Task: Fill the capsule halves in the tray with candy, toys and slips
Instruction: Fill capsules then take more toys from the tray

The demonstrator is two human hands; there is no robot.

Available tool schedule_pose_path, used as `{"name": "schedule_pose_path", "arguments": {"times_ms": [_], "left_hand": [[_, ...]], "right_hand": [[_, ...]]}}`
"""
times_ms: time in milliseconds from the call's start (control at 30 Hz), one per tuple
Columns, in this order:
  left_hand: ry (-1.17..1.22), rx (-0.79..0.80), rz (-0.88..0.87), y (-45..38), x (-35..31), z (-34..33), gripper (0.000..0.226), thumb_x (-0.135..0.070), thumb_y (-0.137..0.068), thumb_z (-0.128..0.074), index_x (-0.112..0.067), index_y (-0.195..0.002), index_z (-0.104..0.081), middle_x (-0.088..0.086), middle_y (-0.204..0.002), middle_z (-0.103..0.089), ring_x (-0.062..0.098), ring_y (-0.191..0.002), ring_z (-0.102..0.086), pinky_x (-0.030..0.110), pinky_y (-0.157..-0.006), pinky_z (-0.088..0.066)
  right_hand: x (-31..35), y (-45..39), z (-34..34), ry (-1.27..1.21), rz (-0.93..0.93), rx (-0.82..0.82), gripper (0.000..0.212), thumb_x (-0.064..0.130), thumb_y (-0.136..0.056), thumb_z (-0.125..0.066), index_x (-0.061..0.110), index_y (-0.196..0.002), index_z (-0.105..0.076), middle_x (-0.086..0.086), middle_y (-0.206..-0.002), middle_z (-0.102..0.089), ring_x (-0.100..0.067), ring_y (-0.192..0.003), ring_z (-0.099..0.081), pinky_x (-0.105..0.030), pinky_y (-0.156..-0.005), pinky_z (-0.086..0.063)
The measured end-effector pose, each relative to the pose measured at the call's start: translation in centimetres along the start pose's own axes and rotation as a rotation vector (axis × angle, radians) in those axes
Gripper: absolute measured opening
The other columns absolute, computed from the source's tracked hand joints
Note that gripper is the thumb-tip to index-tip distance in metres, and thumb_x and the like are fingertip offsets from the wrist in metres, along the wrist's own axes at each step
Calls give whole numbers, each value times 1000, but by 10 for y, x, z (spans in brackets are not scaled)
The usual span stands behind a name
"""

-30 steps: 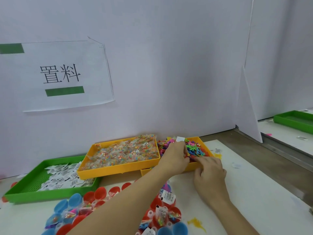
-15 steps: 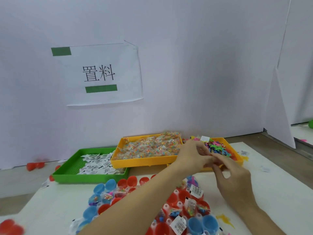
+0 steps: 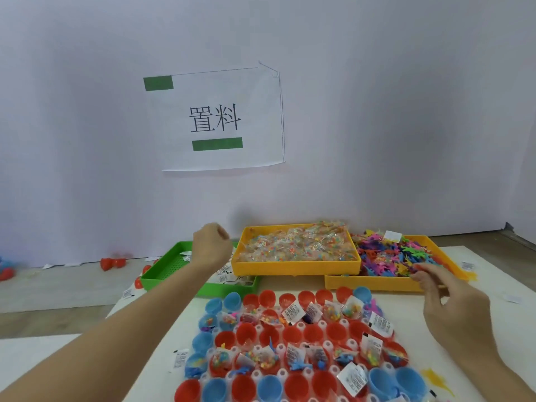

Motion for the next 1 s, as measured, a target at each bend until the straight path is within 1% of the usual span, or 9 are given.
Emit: {"name": "schedule_pose_path", "arguments": {"times_ms": [67, 167, 300, 467, 533, 600, 833, 933, 1000], "left_hand": [[-146, 187, 8, -4, 27, 0, 20, 4, -85, -59, -5, -98, -72, 14, -106, -70, 25, -91, -67, 30, -78, -55], [-217, 337, -40, 0, 44, -2, 11, -7, -80, -76, -7, -91, -77, 11, -93, -75, 16, -76, -70, 20, -64, -53], [-207, 322, -74, 1, 45, -5, 7, -12, -77, -80, -10, -85, -79, 7, -82, -76, 14, -70, -70, 20, -62, -53], [-220, 296, -105, 1, 44, -7, 13, -22, -81, -77, -13, -90, -77, 5, -88, -73, 15, -75, -66, 25, -67, -54], [-214, 319, -108, 2, 43, -8, 17, -29, -77, -81, -15, -87, -76, 1, -80, -71, 10, -66, -63, 18, -56, -48], [-226, 353, -108, 3, 42, -8, 16, -26, -74, -84, -15, -83, -77, -2, -74, -70, 7, -61, -60, 14, -48, -39], [-210, 290, -140, 3, 44, -11, 3, -9, -81, -76, -8, -83, -79, 6, -77, -75, 6, -61, -62, 11, -52, -42], [-194, 261, -173, 2, 47, -11, 20, -8, -86, -69, -12, -67, -76, 2, -64, -71, 6, -50, -56, 13, -47, -40], [-152, 222, -167, 1, 49, -11, 21, -10, -87, -68, -14, -70, -78, 0, -65, -71, 8, -54, -58, 19, -52, -45]], "right_hand": [[1, 0, -1, 4, -1, 8, 26, 4, -88, -66, -7, -112, -70, -23, -100, -74, -22, -65, -58, -15, -59, -41], [0, 1, 0, -2, 0, 12, 27, 3, -88, -66, -6, -113, -70, -23, -101, -73, -21, -65, -57, -15, -58, -41], [0, 1, 0, -16, -1, 11, 28, 3, -88, -67, -6, -114, -70, -22, -101, -74, -11, -61, -54, -15, -56, -41], [-2, 1, -1, -32, 12, 12, 26, 2, -87, -68, -6, -113, -70, -22, -100, -74, -2, -62, -52, -14, -53, -39], [-3, 0, -1, -35, 16, 7, 26, 1, -87, -68, -6, -112, -70, -22, -100, -74, -2, -63, -52, -14, -53, -39], [-4, 0, -1, -40, 18, 7, 26, 2, -88, -68, -6, -112, -70, -21, -100, -74, -2, -63, -53, -14, -53, -39], [-7, 0, -2, -38, 7, 6, 27, 3, -88, -68, -5, -114, -70, -20, -100, -74, -11, -63, -56, -14, -54, -40], [-7, 0, -4, -41, 8, 4, 27, 3, -88, -68, -4, -114, -70, -19, -99, -74, -4, -63, -53, -13, -53, -39], [-7, 0, -4, -45, 8, 1, 27, 3, -88, -68, -4, -113, -70, -19, -98, -74, 0, -63, -51, -13, -52, -38]]}}
Point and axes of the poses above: each hand's wrist, its own y-axis away from the middle knuckle, its own z-axis out of the back of the hand, x = y × z, the point moved 1 cm from there along -y, towards the middle knuckle
